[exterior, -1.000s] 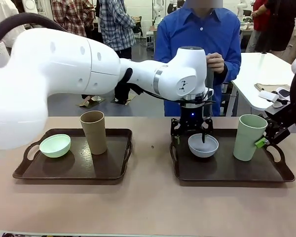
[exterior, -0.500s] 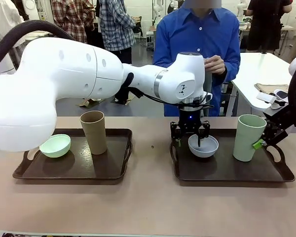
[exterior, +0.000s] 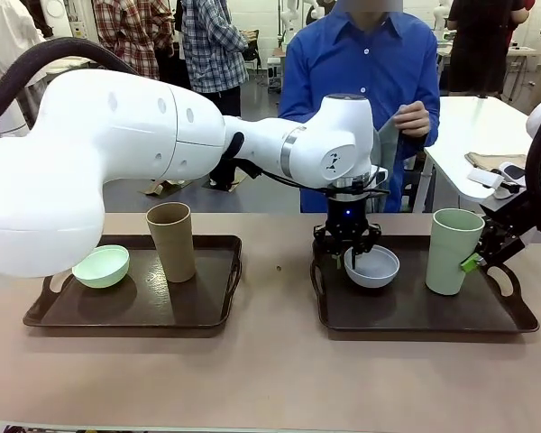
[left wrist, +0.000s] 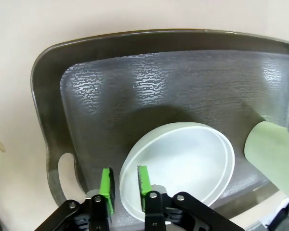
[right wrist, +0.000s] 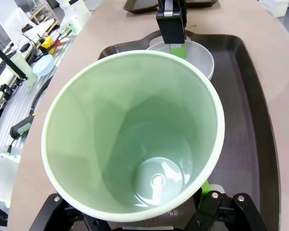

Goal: Set up a tray with a mat and arrange the tableware.
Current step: Pick up the Picnic Bowl and Reusable plastic cup from the Handle tray in front of the human's position and hold them in the air.

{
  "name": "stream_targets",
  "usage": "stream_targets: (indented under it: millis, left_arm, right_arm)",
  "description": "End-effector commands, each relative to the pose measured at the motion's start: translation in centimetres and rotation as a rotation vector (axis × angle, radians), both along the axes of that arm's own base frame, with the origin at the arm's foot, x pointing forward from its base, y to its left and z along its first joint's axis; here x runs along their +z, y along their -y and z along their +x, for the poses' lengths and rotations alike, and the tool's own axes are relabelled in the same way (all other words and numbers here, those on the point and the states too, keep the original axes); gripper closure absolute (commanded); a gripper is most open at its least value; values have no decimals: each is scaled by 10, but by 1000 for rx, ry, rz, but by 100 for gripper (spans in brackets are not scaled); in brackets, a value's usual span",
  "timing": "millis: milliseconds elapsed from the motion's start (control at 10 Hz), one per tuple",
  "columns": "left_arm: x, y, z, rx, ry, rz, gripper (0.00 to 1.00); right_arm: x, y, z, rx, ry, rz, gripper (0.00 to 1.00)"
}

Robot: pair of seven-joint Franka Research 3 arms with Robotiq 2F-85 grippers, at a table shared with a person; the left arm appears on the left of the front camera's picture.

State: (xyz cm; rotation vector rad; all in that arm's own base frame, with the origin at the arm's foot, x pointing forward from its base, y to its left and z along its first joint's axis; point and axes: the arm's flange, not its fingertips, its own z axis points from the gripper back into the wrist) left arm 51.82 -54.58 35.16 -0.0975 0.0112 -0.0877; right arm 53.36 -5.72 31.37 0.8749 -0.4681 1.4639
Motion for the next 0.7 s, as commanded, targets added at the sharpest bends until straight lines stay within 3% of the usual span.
stream_targets:
  millis: [0,100,200,300,500,600]
  left_arm:
    - [6,2,5,-13,5,-10,100]
    - [7,-1,5,-12,5,-11,100]
    - [10,-2,5,-12,6,-4,100]
    - [12,-4,5,-11,8,2,100]
    - [13,-6,5,-14,6,17,100]
    - [17,-8,1,-1,-18,16,100]
  right_arm:
    - [-6,-4,2,7,-3,-48,74]
    - [-5,-5,1,6,0,-51,100]
    - [-2,-7,0,7,7,-56,74]
    - [0,-7,0,6,12,-58,100]
    - [2,-7,-2,-3,20,-58,100]
    - [11,-8,-10,6,27,-57,58]
